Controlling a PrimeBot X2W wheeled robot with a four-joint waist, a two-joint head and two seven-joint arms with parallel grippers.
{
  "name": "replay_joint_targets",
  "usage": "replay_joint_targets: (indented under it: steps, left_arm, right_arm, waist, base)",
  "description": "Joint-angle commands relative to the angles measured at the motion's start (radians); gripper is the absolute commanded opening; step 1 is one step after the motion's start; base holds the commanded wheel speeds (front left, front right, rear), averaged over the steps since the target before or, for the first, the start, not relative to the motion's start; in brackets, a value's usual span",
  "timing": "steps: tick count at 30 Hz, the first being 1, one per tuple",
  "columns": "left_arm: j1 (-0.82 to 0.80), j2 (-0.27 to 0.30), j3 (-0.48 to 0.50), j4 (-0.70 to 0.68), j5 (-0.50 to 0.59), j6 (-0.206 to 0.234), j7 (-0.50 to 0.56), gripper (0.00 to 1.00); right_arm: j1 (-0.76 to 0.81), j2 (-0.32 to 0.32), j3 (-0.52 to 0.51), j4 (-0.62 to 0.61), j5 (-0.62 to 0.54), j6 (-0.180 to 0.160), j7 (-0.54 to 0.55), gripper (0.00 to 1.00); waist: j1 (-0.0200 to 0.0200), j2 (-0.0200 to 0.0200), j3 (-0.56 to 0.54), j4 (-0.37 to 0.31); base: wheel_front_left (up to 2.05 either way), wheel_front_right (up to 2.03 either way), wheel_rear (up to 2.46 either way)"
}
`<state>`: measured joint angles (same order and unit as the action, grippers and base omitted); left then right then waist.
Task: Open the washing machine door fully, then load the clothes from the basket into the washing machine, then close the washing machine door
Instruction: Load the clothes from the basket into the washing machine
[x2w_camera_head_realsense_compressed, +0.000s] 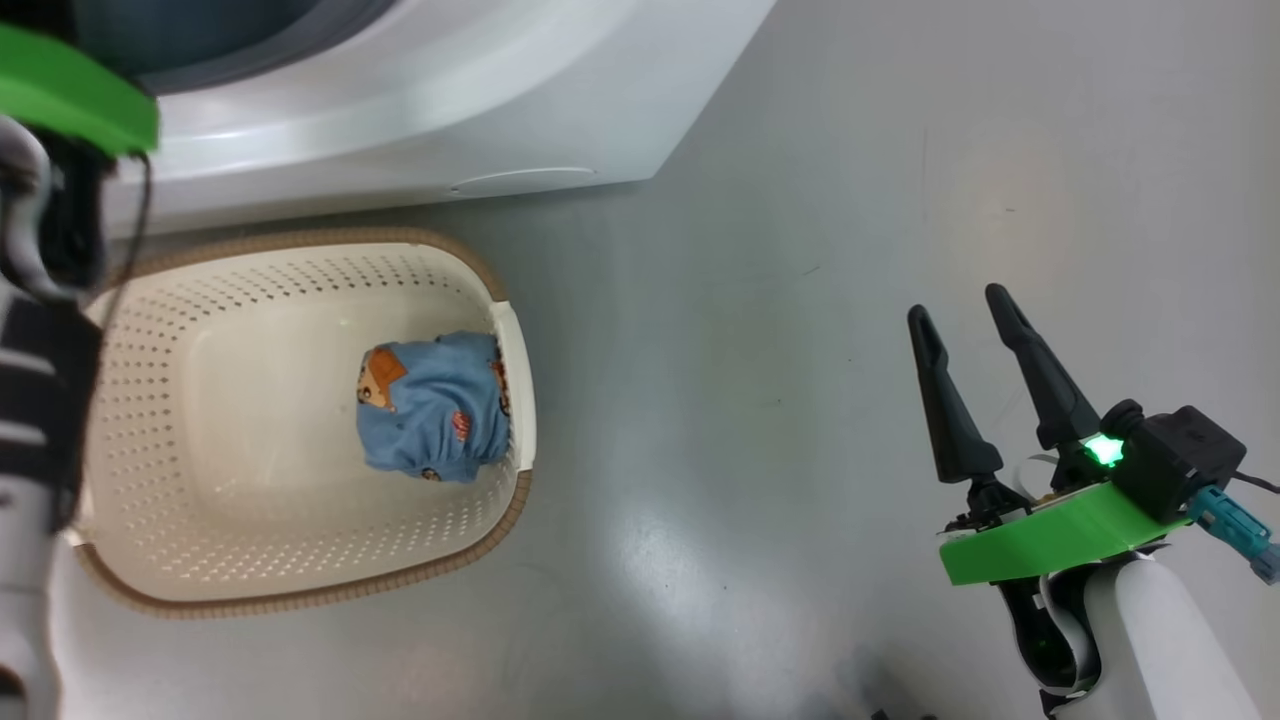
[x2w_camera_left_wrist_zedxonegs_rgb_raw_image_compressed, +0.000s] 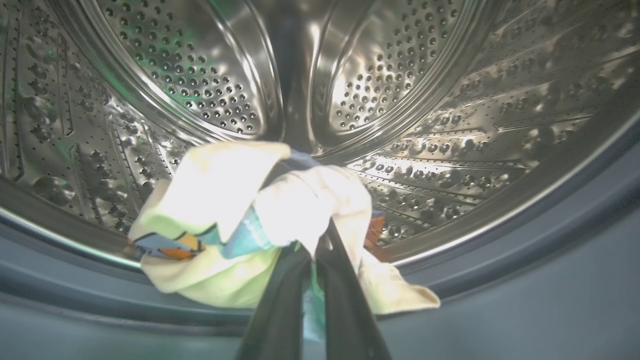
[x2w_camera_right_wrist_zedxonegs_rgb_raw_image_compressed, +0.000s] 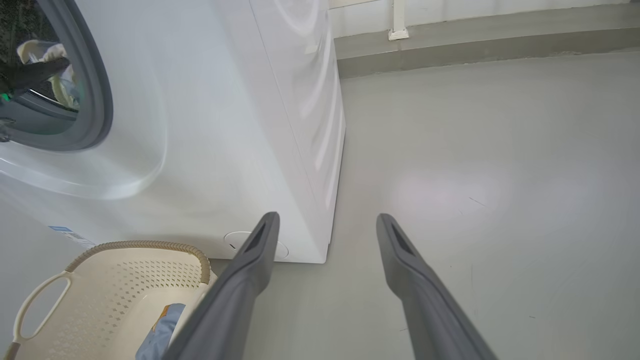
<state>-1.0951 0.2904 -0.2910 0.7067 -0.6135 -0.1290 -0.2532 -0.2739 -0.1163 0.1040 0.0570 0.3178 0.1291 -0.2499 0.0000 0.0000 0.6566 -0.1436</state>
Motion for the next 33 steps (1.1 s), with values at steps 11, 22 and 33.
replay_joint_targets:
  steps: [11, 22, 33]
  left_arm:
    - [-0.277, 0.096, -0.003, 0.180, 0.064, 0.009, -0.008, 0.00]
    - [-0.323, 0.066, -0.049, 0.416, 0.138, 0.003, -0.008, 0.00]
    - [-0.372, 0.048, -0.106, 0.536, 0.125, -0.001, 0.029, 1.00]
  right_arm:
    - [-0.012, 0.012, 0.041, -0.019, 0.011, 0.002, -0.012, 1.00]
    - [-0.011, 0.020, 0.063, -0.010, 0.015, 0.002, -0.012, 1.00]
    - [-0.005, 0.021, 0.061, -0.009, 0.017, 0.002, -0.012, 1.00]
  waist:
    - [0.0000, 0.0000, 0.025, -0.046]
    - [0.0000, 0.0000, 0.014, -0.075]
    - [0.0000, 0.0000, 0.003, -0.071]
  base:
    - [0.00, 0.00, 0.00]
    - [0.00, 0.00, 0.00]
    - [0.00, 0.00, 0.00]
